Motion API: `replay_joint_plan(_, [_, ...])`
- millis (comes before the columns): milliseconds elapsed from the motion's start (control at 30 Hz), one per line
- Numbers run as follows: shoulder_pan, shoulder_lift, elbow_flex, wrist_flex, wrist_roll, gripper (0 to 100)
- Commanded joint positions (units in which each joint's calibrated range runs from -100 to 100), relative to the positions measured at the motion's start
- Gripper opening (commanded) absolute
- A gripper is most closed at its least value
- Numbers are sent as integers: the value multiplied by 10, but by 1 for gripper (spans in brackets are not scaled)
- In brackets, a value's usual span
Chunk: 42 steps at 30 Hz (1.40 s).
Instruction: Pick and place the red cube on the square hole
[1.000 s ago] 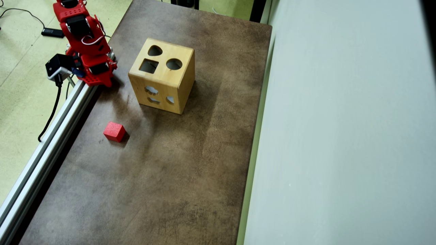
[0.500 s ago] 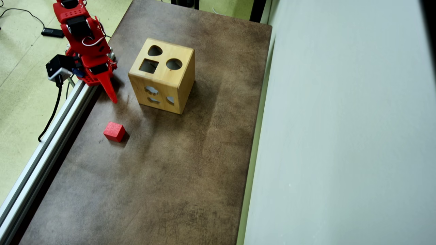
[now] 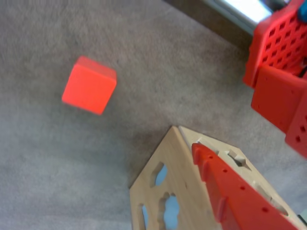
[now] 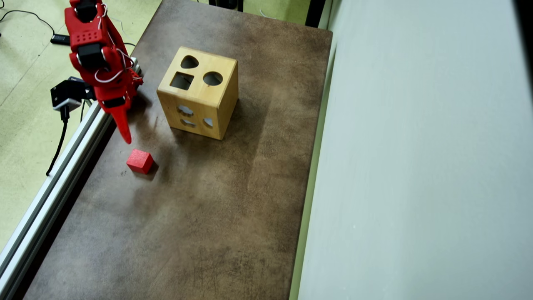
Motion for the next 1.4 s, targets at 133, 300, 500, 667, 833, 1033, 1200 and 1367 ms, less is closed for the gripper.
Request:
replay_joint_plan(133, [11, 38, -11, -1, -85, 64])
replay_joint_plan(300, [5, 40, -12, -8, -149, 64])
replay_joint_plan(500, [4, 40, -8, -110, -159, 64])
replay_joint_plan(667, [4, 77, -3, -162, -159, 64])
replay_joint_plan(833, [4, 167, -11, -165, -159, 64])
replay_joint_plan(1033, [2, 228, -12, -168, -160, 64])
replay_joint_plan(1200, [-10, 246, -12, -224, -160, 64])
replay_joint_plan(1367, [-46, 246, -11, -239, -160, 64])
